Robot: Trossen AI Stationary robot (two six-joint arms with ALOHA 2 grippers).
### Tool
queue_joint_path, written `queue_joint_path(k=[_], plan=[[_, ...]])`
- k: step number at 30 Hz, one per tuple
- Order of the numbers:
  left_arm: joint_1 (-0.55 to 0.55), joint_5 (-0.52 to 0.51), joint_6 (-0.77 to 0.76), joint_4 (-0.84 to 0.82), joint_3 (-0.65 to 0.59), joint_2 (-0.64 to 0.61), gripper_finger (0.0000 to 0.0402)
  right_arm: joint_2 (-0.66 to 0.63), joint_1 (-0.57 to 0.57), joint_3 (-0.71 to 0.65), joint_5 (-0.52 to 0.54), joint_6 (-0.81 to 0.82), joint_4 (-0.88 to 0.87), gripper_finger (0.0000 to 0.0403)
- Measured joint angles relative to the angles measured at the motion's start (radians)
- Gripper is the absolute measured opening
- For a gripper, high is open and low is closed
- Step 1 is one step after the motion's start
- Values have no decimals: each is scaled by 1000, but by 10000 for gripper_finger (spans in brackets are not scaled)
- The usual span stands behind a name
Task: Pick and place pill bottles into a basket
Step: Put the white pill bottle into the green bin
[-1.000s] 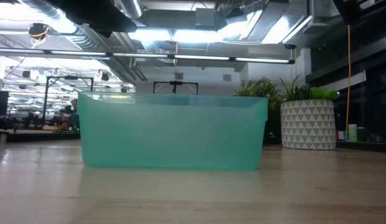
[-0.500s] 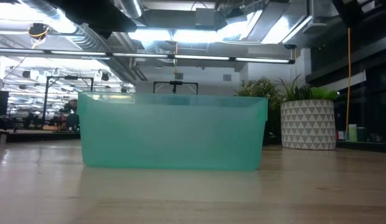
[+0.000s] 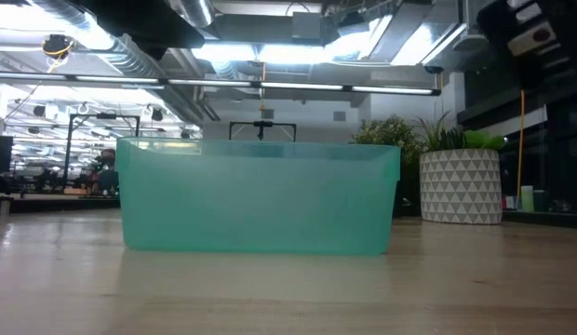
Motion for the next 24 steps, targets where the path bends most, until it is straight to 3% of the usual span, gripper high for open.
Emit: queue_joint_path(k=[24], plan=[[0, 0, 3, 0, 0, 0, 3, 40, -1, 0, 26, -28, 77, 253]])
